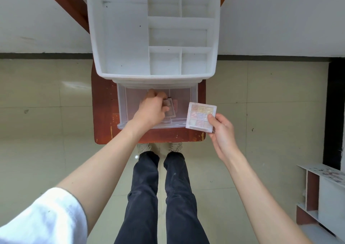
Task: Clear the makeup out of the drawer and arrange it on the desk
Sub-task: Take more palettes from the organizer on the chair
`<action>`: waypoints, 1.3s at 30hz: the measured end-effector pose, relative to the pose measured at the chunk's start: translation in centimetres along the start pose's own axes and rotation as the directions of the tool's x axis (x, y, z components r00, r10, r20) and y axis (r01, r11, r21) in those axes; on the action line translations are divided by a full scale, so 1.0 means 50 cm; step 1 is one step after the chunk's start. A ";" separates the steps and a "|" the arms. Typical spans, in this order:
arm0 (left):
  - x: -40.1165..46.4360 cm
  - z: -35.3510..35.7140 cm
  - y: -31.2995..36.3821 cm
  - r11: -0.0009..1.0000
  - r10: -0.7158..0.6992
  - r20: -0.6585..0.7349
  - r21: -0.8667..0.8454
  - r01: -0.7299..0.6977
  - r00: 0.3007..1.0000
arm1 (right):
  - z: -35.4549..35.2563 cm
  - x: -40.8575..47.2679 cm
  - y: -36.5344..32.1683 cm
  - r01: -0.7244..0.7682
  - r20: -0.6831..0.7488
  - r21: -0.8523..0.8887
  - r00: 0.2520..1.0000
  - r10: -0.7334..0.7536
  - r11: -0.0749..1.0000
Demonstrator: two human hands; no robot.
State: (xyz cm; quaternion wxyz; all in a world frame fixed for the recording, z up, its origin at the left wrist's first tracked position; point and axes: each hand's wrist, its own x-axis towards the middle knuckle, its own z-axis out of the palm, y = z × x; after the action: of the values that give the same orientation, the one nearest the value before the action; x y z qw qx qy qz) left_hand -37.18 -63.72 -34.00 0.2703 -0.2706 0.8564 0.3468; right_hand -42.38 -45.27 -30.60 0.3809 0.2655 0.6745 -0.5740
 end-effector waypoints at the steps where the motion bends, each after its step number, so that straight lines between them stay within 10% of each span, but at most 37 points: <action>1: 0.000 -0.001 0.003 1.000 -0.003 0.019 0.006 0.003 1.000 | -0.002 -0.002 0.004 -0.021 0.007 0.035 1.000 0.021 0.999; 13: -0.084 -0.043 -0.007 0.859 -0.221 -0.177 -0.501 0.106 0.959 | 0.001 -0.032 0.024 -0.338 0.140 0.537 0.939 0.313 0.773; 16: -0.145 -0.040 -0.037 0.656 -0.380 -0.182 -0.745 0.125 0.907 | 0.007 -0.044 0.017 -0.356 0.163 0.570 0.932 0.322 0.740; 20: -0.210 -0.019 -0.083 0.130 -0.575 0.041 -0.981 0.140 0.817 | 0.016 -0.053 0.008 -0.351 0.162 0.614 0.933 0.322 0.707; 26: -0.210 -0.012 -0.099 -0.386 -0.675 0.258 -0.922 -0.033 0.691 | 0.026 -0.064 -0.014 -0.333 0.153 0.631 0.939 0.308 0.701; 39: -0.089 -0.112 -0.108 -0.759 -0.558 0.234 -0.532 -0.375 0.796 | 0.103 -0.002 -0.066 -0.365 0.272 0.844 0.923 0.271 0.393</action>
State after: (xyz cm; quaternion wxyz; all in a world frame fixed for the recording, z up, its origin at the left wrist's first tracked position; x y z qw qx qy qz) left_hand -32.07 -69.93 -30.09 -0.3352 -0.5655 -0.0992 0.7470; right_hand -43.84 -50.96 -28.88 0.3200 0.5209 0.1975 -0.7663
